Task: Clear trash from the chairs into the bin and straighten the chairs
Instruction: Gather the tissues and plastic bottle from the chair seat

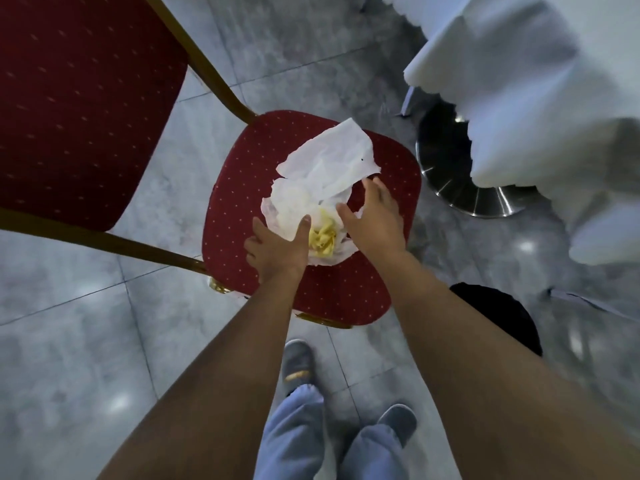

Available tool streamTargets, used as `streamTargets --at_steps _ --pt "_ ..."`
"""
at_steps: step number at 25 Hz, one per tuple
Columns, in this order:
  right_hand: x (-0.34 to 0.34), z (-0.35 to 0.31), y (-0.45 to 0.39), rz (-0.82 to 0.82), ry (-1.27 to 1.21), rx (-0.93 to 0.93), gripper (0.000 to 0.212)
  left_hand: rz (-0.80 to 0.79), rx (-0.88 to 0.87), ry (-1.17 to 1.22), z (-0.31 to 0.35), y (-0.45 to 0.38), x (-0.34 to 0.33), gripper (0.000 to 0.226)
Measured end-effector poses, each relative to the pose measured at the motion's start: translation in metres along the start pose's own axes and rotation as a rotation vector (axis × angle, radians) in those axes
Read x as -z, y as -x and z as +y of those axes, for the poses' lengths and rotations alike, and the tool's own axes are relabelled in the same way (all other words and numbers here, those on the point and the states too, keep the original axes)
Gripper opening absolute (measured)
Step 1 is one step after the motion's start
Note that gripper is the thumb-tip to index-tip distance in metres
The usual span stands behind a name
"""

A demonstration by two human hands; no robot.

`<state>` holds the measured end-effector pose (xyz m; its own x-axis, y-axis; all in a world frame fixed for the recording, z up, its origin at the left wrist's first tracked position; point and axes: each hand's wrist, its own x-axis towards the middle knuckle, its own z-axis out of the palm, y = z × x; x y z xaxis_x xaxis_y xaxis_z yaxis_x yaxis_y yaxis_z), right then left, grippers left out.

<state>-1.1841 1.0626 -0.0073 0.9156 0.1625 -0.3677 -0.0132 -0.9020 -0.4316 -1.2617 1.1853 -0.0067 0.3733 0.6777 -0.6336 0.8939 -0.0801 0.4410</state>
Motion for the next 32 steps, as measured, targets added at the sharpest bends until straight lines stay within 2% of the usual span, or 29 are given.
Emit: streamTargets --at_steps 3,6,12,16,18,22,24,26,28,29,32 --pt "-0.013 -0.018 -0.027 0.014 0.177 0.14 0.069 -0.044 0.079 0.015 0.002 -0.016 -0.011 0.101" --pt "-0.023 -0.026 -0.046 -0.047 0.271 0.182 0.066 -0.125 0.131 0.046 0.004 -0.03 -0.023 0.1" --pt "-0.032 -0.017 -0.043 -0.215 0.182 -0.035 0.066 -0.235 0.196 0.191 0.002 -0.04 -0.028 0.086" --pt "-0.036 -0.007 -0.028 -0.341 -0.053 -0.149 0.06 -0.321 0.282 0.389 0.009 -0.031 -0.031 0.078" --pt "-0.037 -0.004 -0.022 -0.333 -0.17 -0.199 0.057 -0.355 0.32 0.483 0.016 -0.024 -0.032 0.077" --pt "-0.036 -0.006 -0.017 -0.336 -0.145 -0.185 0.054 -0.38 0.358 0.596 0.021 -0.016 -0.037 0.084" --pt "-0.035 -0.008 -0.016 -0.258 0.064 -0.087 0.053 -0.379 0.352 0.599 0.021 -0.017 -0.038 0.085" --pt "-0.033 -0.01 -0.017 -0.077 0.33 0.019 0.055 -0.366 0.343 0.589 0.021 -0.019 -0.039 0.084" --pt "-0.029 -0.01 -0.023 0.071 0.402 0.071 0.058 -0.349 0.331 0.565 0.022 -0.021 -0.038 0.081" --pt "-0.03 -0.01 -0.028 0.073 0.38 0.082 0.061 -0.337 0.327 0.55 0.023 -0.022 -0.038 0.081" --pt "-0.035 -0.008 -0.044 -0.089 0.261 0.059 0.071 -0.307 0.326 0.527 0.023 -0.027 -0.04 0.085"
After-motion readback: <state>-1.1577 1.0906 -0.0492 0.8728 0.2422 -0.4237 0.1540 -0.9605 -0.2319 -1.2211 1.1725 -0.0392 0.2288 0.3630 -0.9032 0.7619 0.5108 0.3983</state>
